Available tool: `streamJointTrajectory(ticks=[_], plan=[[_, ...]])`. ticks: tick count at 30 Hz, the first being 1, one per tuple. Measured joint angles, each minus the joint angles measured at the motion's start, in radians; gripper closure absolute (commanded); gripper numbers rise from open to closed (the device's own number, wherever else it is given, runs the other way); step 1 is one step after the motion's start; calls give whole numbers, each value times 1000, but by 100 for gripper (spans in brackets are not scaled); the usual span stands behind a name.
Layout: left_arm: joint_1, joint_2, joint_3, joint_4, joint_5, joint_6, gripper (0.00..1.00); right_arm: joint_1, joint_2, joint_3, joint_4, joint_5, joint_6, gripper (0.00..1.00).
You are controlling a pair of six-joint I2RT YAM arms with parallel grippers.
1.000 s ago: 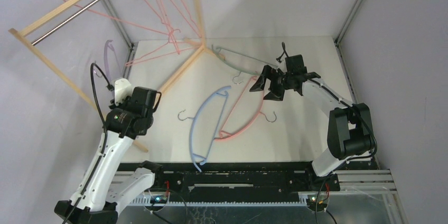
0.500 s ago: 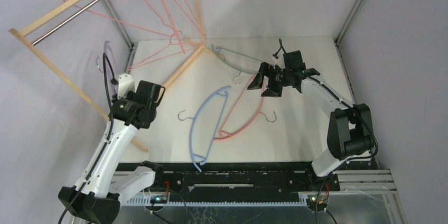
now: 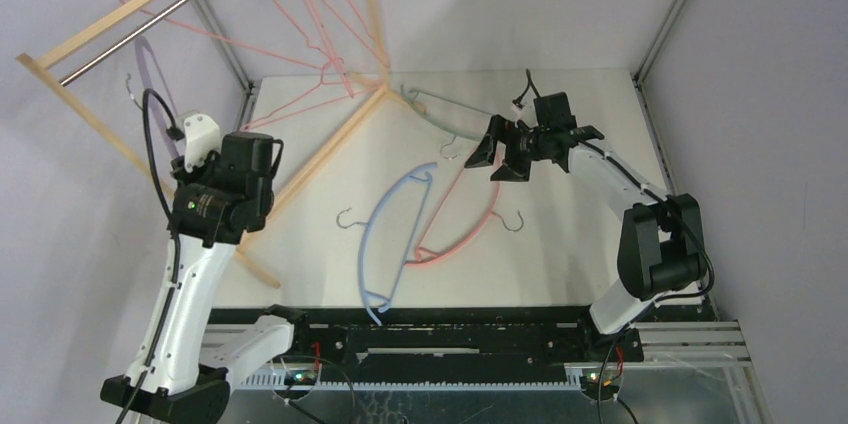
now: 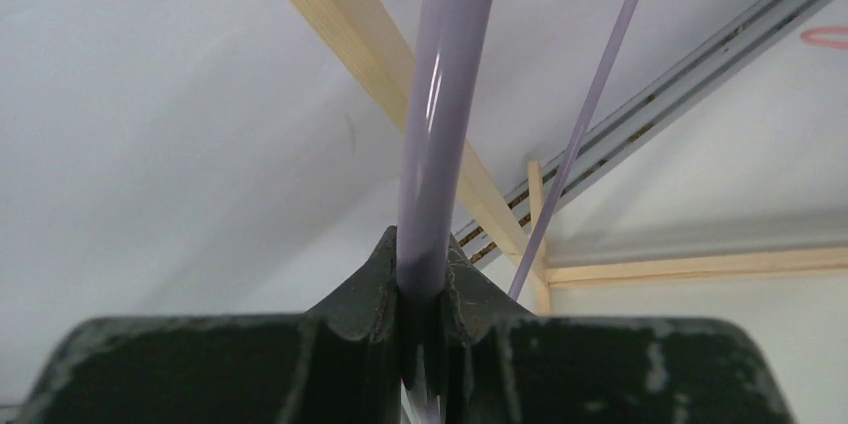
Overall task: Organize the hangers
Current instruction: Place the hanger at the clothesline.
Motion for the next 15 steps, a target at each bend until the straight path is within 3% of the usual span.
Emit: streamJointTrajectory(ticks=[7,15], plan=[[0,-5,114,90,-38,134,100,12,14,27,1,-7,2,0],[63,13,122,190,-16,238,100,13,23,30,-6,-10,4,0]])
